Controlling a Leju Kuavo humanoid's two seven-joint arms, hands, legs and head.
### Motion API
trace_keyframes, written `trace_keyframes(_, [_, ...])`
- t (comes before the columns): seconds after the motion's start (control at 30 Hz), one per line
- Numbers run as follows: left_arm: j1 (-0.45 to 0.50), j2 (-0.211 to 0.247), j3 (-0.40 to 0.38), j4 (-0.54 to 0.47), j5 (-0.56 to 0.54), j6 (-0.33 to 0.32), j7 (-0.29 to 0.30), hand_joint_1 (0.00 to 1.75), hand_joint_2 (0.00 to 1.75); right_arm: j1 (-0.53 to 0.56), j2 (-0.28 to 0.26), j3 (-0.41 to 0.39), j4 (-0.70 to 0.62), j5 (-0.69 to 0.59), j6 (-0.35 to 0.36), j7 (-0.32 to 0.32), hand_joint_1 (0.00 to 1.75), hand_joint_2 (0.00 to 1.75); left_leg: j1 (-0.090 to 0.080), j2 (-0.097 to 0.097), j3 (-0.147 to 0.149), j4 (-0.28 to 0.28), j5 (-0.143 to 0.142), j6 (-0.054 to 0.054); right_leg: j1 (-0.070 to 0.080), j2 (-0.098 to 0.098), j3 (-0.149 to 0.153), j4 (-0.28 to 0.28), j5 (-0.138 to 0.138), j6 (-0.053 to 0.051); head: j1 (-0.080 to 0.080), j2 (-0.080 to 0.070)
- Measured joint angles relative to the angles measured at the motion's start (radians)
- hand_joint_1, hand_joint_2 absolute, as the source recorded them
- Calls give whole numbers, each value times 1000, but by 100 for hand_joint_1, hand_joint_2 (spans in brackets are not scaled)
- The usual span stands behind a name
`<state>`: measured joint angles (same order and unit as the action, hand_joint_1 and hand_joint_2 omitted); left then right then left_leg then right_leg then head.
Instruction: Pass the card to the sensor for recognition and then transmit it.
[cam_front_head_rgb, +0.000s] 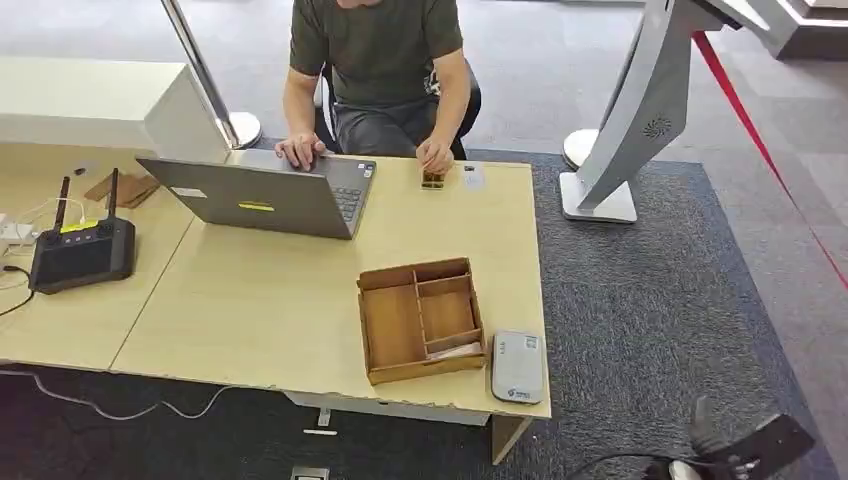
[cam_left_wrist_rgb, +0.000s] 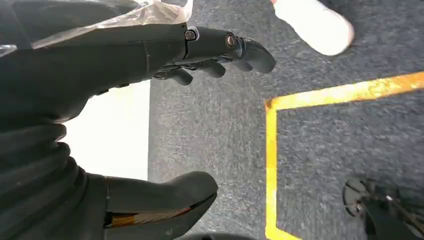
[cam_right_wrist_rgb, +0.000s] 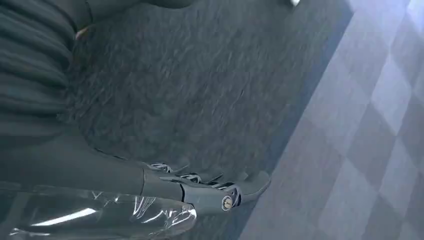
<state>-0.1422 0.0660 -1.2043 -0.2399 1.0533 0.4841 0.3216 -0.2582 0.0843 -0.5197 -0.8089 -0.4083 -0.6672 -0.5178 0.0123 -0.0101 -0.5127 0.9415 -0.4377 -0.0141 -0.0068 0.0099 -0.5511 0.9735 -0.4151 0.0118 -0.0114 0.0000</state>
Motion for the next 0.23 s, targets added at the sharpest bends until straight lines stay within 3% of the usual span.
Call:
trace_keyframes(0.13, [5,1,11,1,0,3,-1,0,175,5,-26,-81,132,-24,-5,-29,0,175,0,2,1,0,0,0,0,2,0,0,0,0,-1,0])
trace_keyframes(0.23, [8,1,25,1,19,53,-26,0,175,-3,-48,-131,255,-9,-9,2,0,175,0,3,2,0,-1,0,0,2,0,0,-1,0,0,0])
